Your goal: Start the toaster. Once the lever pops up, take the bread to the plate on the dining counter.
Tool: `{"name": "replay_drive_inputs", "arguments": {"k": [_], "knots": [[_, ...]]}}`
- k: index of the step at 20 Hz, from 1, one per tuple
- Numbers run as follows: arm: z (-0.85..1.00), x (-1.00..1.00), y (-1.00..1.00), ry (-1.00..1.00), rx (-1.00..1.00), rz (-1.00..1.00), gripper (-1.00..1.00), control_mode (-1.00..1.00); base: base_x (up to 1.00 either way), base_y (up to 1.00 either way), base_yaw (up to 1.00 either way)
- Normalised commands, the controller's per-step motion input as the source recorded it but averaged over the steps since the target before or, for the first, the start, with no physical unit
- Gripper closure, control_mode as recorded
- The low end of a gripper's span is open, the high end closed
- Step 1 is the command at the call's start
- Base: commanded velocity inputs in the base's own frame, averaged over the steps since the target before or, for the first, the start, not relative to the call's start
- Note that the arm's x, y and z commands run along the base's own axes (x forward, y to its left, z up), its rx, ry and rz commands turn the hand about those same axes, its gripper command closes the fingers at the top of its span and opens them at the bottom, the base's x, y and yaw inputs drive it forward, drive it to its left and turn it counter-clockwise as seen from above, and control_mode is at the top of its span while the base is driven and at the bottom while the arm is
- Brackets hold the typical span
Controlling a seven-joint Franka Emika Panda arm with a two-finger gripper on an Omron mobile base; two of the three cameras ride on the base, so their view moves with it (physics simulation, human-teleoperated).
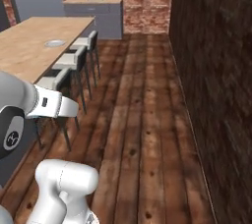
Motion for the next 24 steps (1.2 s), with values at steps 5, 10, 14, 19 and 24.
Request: {"name": "replay_drive_inputs", "arguments": {"k": [5,10,14,19,24], "knots": [[0.00,0.00,0.00,0.00,0.00,0.00,1.00,1.00,1.00,-0.53,0.36],[0.00,0.00,0.00,0.00,0.00,0.00,1.00,1.00,1.00,-0.45,0.37],[0.00,0.00,0.00,0.00,0.00,0.00,1.00,1.00,1.00,-0.56,0.38],[0.00,0.00,0.00,0.00,0.00,0.00,1.00,1.00,1.00,-0.57,0.39],[0.00,0.00,0.00,0.00,0.00,0.00,1.00,1.00,1.00,-0.57,0.39]]}}
